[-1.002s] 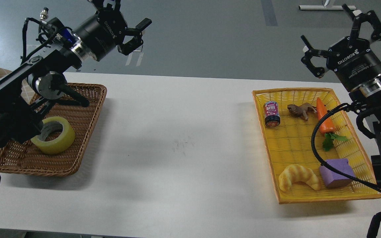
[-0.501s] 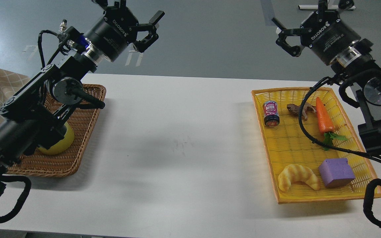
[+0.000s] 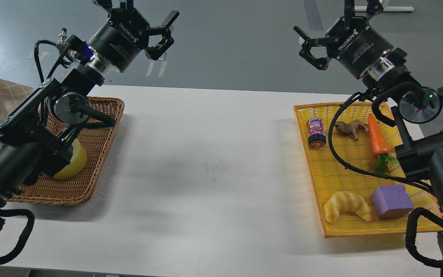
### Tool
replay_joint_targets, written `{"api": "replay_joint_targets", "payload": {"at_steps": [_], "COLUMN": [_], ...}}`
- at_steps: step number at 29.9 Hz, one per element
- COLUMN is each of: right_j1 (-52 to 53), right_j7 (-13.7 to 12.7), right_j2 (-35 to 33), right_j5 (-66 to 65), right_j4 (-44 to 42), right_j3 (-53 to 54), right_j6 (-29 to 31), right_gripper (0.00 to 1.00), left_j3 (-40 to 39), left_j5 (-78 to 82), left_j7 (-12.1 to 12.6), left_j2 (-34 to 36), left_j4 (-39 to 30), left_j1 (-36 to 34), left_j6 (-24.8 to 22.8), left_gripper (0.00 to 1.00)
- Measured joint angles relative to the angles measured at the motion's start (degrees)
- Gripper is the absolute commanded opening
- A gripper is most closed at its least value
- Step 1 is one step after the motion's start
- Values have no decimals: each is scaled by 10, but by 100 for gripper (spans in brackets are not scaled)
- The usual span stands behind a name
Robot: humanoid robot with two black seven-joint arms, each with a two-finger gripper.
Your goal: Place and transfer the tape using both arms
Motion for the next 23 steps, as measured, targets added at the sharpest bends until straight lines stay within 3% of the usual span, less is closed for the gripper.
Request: {"api": "replay_joint_targets", "payload": {"at_steps": [7, 23], "right_j1": [-39, -46], "right_j7": [0, -1], "right_j2": [10, 35], "right_j5": [0, 0], "right_j4": [60, 68], "right_j3": [3, 36], "right_j6": [0, 0], "right_gripper": [100, 100], "left_j3": [-1, -1], "left_j5": [0, 1], "left_j7": [0, 0], "left_j2": [-2, -6], "left_j4": [-1, -2], "left_j1": [8, 17], "left_j6": [0, 0], "left_gripper": [98, 98]}}
